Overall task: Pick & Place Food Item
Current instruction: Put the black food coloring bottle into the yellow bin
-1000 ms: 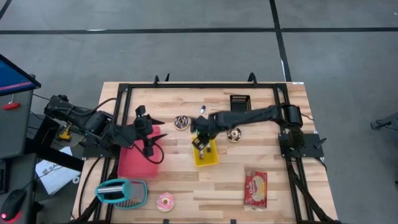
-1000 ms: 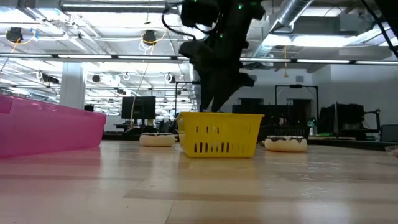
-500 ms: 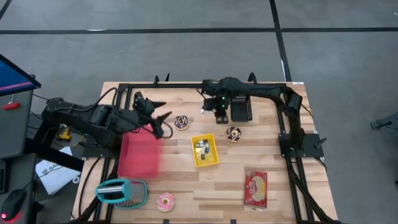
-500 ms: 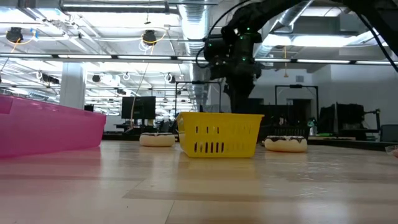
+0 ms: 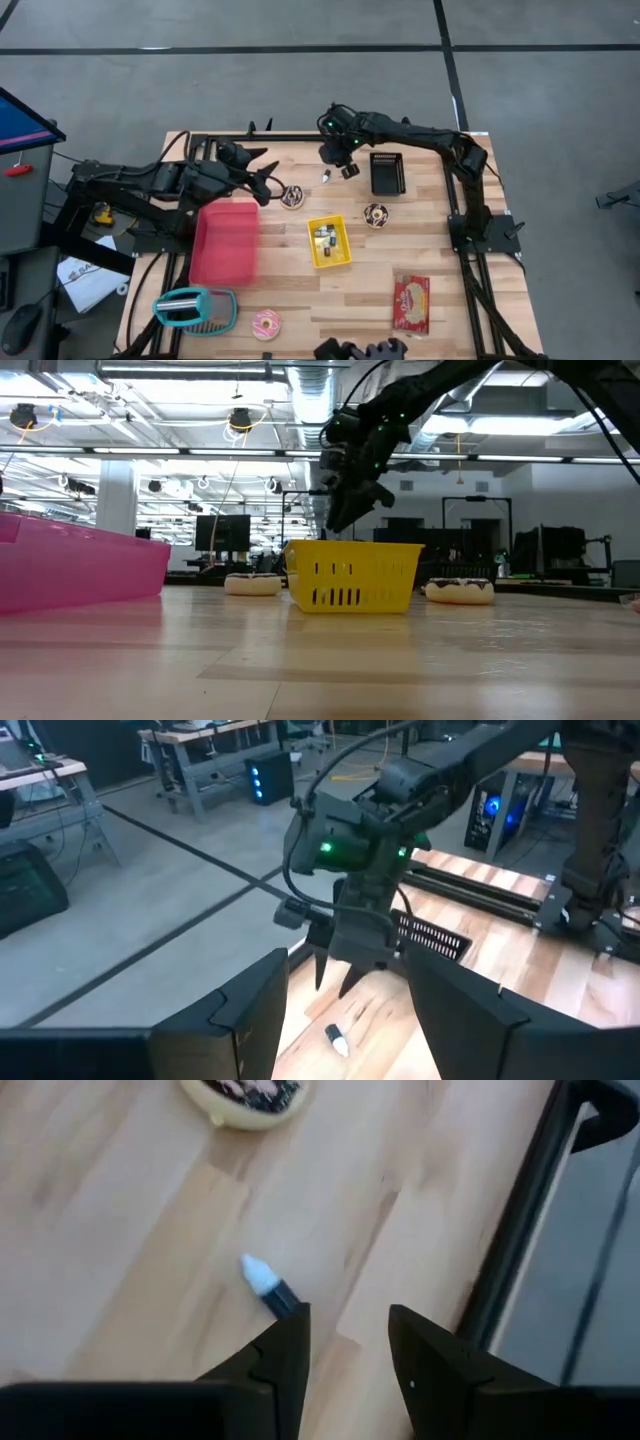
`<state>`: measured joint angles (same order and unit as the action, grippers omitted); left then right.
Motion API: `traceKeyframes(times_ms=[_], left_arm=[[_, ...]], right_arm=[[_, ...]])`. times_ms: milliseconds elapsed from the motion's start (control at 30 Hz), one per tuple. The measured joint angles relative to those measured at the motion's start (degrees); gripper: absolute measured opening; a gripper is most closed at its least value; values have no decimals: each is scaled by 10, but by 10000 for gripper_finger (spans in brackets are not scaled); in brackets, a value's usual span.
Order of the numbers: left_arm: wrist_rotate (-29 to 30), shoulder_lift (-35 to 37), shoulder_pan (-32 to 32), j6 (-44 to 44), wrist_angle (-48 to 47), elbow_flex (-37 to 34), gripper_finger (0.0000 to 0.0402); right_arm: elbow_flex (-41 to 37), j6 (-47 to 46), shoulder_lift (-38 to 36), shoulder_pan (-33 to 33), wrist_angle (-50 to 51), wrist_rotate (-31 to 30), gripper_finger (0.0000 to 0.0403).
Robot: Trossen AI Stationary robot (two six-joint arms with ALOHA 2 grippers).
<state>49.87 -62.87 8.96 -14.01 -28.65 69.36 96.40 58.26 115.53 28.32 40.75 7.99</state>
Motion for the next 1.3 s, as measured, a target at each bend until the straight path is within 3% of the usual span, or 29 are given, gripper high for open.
traceKeyframes(times_ms=[267,567,1300], left_arm=[[6,-5,0,2,-3,0,199],[-7,-6,9,7,-9,0,199],[-12,-3,23,1,-20,0,199]], right_arm=[[-24,119,7,6,-27,-4,130],[-23,105,60,2,-61,-57,130],[-24,67,86,-26,-52,-22,130]])
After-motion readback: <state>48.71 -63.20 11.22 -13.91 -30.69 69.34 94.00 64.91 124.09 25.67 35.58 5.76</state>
